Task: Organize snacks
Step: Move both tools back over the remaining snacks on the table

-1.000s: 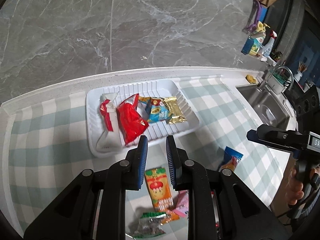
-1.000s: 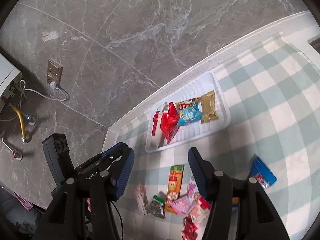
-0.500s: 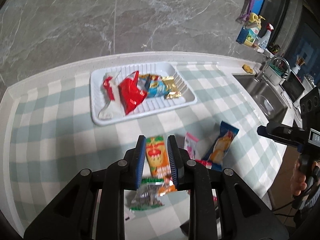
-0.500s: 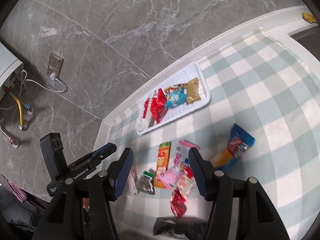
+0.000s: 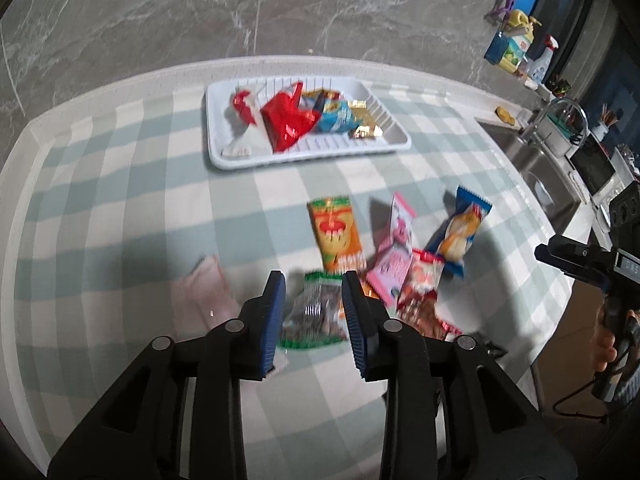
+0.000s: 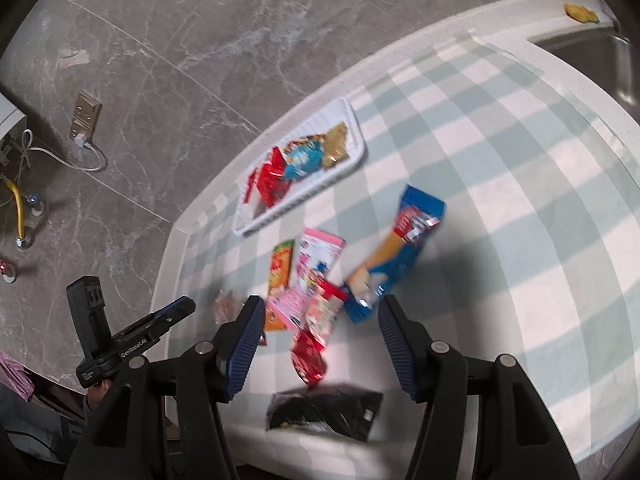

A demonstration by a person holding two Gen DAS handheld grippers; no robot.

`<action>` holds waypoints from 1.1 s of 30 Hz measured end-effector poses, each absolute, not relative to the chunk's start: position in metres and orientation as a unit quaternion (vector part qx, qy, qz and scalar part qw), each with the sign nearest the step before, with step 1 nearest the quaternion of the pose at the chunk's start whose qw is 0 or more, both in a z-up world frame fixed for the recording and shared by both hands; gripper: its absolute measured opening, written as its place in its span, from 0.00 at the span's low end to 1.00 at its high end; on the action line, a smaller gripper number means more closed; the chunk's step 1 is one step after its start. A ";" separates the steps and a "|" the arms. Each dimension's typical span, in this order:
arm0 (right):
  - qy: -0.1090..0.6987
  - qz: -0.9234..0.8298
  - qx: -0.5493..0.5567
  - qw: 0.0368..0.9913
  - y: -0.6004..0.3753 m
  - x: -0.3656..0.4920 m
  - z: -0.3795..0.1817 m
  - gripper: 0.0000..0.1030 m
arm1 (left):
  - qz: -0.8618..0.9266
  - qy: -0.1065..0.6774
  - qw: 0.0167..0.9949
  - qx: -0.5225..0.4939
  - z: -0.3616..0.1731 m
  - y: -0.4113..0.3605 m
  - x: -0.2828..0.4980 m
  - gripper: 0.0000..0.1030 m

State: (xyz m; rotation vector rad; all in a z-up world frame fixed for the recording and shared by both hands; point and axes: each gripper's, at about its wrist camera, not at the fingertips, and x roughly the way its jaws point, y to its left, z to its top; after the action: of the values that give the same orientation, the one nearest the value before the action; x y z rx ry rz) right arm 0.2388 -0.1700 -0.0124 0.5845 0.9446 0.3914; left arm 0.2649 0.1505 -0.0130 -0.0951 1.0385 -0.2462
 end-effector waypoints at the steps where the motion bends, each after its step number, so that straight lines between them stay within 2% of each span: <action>1: 0.450 0.181 0.276 0.830 -0.171 0.236 -0.017 0.60 | -0.117 0.500 0.857 -0.043 -0.017 0.151 0.261 0.29; 4: 0.458 0.173 0.276 0.827 -0.171 0.231 -0.025 0.60 | -0.119 0.506 0.853 -0.035 -0.026 0.149 0.256 0.30; 7: 0.461 0.167 0.275 0.827 -0.171 0.228 -0.029 0.60 | -0.124 0.512 0.849 -0.030 -0.033 0.147 0.252 0.41; 8: 0.462 0.165 0.274 0.827 -0.170 0.229 -0.030 0.60 | -0.126 0.513 0.849 -0.029 -0.034 0.146 0.252 0.41; 33: 0.477 0.151 0.277 0.820 -0.160 0.254 -0.044 0.61 | -0.147 0.552 0.821 0.006 -0.079 0.127 0.283 0.42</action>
State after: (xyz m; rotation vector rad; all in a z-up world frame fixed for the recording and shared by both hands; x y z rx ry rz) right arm 0.2539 -0.1602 -0.0442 0.5903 1.0150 0.3205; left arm 0.2829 0.1269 -0.0791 0.0138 1.1761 -0.3123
